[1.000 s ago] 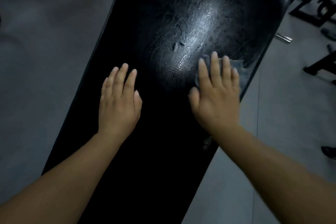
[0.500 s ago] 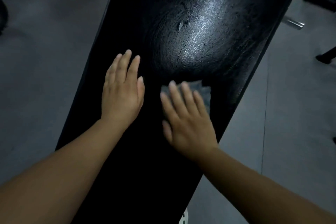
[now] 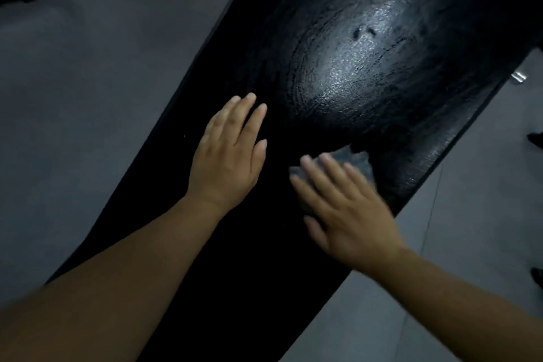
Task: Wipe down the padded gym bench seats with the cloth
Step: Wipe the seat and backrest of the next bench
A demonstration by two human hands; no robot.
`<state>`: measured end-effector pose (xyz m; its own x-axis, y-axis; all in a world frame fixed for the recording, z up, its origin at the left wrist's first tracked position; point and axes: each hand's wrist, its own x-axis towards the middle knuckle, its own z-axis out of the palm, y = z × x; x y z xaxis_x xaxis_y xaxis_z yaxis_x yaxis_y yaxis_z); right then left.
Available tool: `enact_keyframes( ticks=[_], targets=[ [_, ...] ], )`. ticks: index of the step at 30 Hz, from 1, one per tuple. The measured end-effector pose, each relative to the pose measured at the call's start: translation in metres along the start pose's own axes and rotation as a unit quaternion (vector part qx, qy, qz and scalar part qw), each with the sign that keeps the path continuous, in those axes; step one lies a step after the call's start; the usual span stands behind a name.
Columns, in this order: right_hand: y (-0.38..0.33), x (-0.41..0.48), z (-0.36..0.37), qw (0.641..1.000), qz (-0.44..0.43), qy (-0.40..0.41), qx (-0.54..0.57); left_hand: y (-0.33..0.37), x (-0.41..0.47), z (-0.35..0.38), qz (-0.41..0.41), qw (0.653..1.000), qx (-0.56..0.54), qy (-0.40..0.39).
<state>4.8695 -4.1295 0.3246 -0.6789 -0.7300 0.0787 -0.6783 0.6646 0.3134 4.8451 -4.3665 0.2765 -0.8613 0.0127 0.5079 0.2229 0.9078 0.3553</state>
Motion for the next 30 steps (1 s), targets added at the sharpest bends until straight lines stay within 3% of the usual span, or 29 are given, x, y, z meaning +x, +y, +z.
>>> enact_keyframes(
  ticks=[3, 5, 6, 9, 11, 12, 15, 17, 19, 23, 25, 28, 30],
  targets=[
    [0.041, 0.042, -0.015, 0.988, 0.147, 0.047, -0.015, 0.001, -0.005, 0.001, -0.011, 1.000, -0.008, 0.004],
    [0.029, 0.076, -0.021, 0.971, 0.232, 0.064, -0.002, 0.000, -0.010, 0.003, -0.018, 1.000, -0.010, 0.010],
    [0.012, 0.079, -0.018, 0.972, 0.227, 0.061, 0.005, 0.000, -0.012, 0.004, -0.018, 1.000, -0.010, 0.014],
    [-0.029, 0.031, 0.001, 0.999, 0.044, -0.003, 0.008, 0.002, -0.018, 0.004, -0.021, 1.000, -0.006, 0.018],
    [-0.018, 0.004, -0.002, 0.998, -0.047, -0.030, -0.006, 0.002, -0.024, 0.003, -0.026, 1.000, -0.005, 0.015],
    [-0.003, 0.006, -0.003, 0.998, -0.051, -0.022, -0.014, 0.002, -0.028, 0.003, -0.030, 0.999, -0.006, 0.014],
    [0.024, 0.059, -0.015, 0.993, 0.115, 0.030, -0.025, 0.001, -0.038, 0.003, -0.040, 0.999, -0.008, 0.013],
    [0.005, 0.096, -0.018, 0.978, 0.200, 0.051, -0.013, -0.001, -0.041, 0.004, -0.034, 0.999, -0.003, 0.011],
    [-0.028, 0.094, -0.008, 0.987, 0.155, 0.041, 0.007, -0.007, -0.045, 0.003, -0.020, 1.000, 0.010, 0.006],
    [-0.032, 0.039, -0.002, 0.999, -0.042, -0.027, -0.001, -0.024, -0.058, -0.004, -0.008, 0.999, 0.038, -0.006],
    [-0.008, 0.059, -0.007, 1.000, 0.014, -0.001, -0.012, -0.028, -0.060, -0.005, -0.005, 0.999, 0.040, -0.008],
    [-0.011, 0.126, -0.015, 0.974, 0.217, 0.060, 0.002, -0.028, -0.060, -0.002, -0.013, 0.999, 0.035, -0.008],
    [-0.042, 0.137, -0.009, 0.978, 0.201, 0.060, 0.014, -0.028, -0.060, -0.001, -0.010, 0.999, 0.034, -0.009]
  ],
)
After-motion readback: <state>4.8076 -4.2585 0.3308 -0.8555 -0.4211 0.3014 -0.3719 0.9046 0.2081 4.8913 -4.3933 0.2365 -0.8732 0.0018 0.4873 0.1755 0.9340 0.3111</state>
